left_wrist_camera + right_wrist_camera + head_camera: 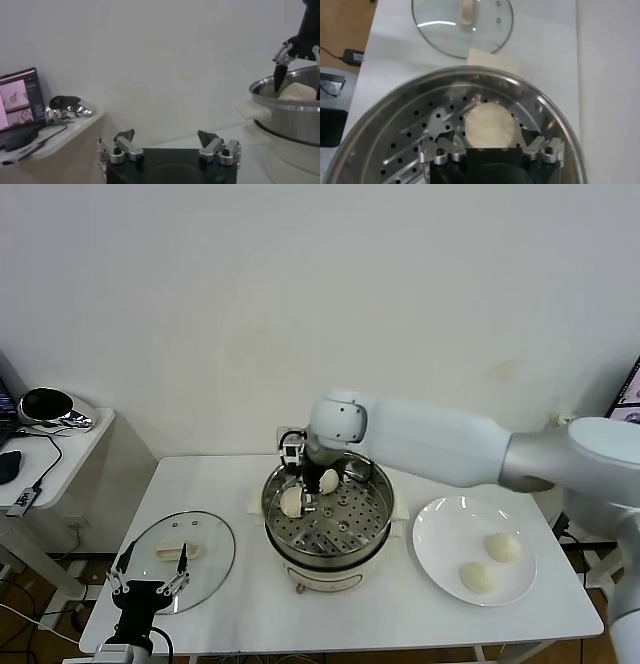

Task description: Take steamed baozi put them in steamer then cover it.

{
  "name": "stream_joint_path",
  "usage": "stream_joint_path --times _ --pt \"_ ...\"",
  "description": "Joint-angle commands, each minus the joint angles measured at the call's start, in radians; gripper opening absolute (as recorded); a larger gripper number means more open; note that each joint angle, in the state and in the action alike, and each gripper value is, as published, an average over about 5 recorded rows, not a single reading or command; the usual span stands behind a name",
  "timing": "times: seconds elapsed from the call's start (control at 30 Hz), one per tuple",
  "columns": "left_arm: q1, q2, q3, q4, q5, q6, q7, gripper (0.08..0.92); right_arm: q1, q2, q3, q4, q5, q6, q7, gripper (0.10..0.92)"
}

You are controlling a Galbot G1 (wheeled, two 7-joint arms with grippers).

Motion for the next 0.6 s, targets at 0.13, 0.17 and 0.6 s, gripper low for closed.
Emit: stream_joint_path --times 0.13,0.17,0.6 --pt "-0.002 0.007 0.012 0.000 0.001 0.001 0.001 0.823 0.148 -0.500 -0.017 0.306 -0.190 0.134 -0.211 0.823" --pt "-0.003 0.009 0.015 0.001 0.002 0.001 0.001 0.823 0.135 -0.546 -0.008 0.315 -0.223 0.164 -0.230 0.823" --pt "0.005 0.015 0.021 0.009 0.009 -0.003 0.000 0.823 -0.274 -0.848 0.251 0.320 -0.585 0.467 -0.331 0.823"
